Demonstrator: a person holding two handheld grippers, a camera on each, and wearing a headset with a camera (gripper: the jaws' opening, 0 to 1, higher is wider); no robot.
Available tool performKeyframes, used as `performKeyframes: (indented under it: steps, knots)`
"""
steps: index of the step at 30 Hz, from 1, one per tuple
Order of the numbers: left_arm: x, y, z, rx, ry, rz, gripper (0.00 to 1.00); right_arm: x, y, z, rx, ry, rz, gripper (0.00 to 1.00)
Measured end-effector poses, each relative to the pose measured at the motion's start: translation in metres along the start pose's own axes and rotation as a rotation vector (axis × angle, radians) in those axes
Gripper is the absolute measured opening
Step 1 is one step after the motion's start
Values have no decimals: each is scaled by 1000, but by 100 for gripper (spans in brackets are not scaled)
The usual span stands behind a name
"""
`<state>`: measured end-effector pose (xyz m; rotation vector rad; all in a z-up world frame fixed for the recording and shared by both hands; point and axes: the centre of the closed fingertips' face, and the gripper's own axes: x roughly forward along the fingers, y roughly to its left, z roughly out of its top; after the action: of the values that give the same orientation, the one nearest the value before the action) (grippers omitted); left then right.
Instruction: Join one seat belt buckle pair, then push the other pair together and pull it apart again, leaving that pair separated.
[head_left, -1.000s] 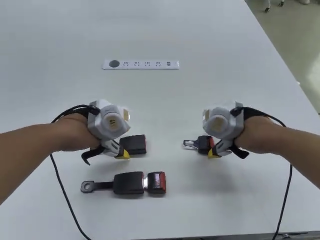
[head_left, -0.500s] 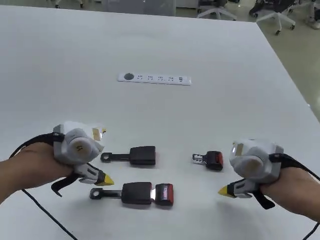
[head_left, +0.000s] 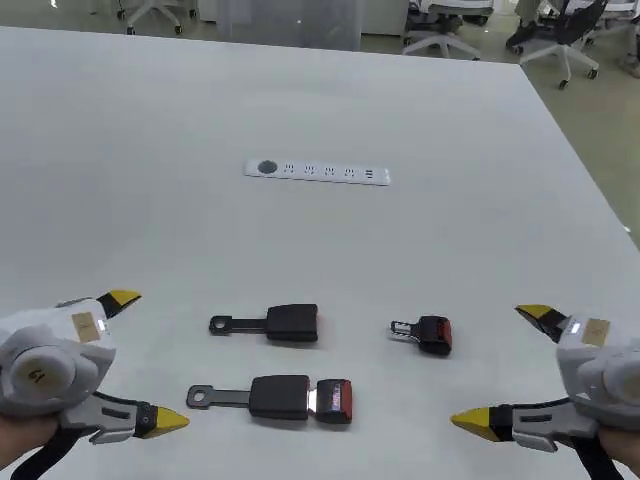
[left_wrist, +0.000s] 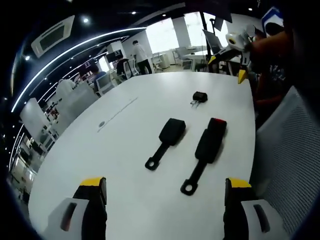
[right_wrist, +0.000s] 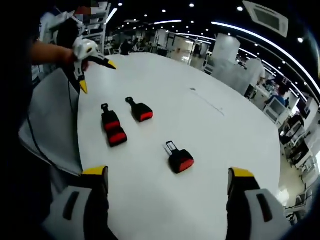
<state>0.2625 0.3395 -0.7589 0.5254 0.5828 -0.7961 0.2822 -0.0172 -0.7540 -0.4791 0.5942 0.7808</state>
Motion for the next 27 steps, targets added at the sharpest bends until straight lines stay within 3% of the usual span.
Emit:
performKeyframes:
  steps: [2,4,7,11,15,23,27]
  knots:
    - [-5,0,13,-19,-65,3,100,-9,-16,-2,-38,11,-88,100]
    - [-11,0,22,-39,-93,-2,100,-15,-17,2,-32,-7,-88,100]
    - [-19,4,33,-35,-136,15,100,-19,-13,9,36,-55,-60,100]
    - [-25,7,31,-64,-130,22,100,-26,-9,15,64,-80,-53,100]
    - [-34,8,33,-87,-152,29,100,-34,-1,22,108,-121,-25,100]
    - [-45,5,20,-140,-144,35,100,-39,8,8,160,-109,15,100]
    - [-49,-1,16,-177,-139,9,100,-43,13,4,182,-108,29,100]
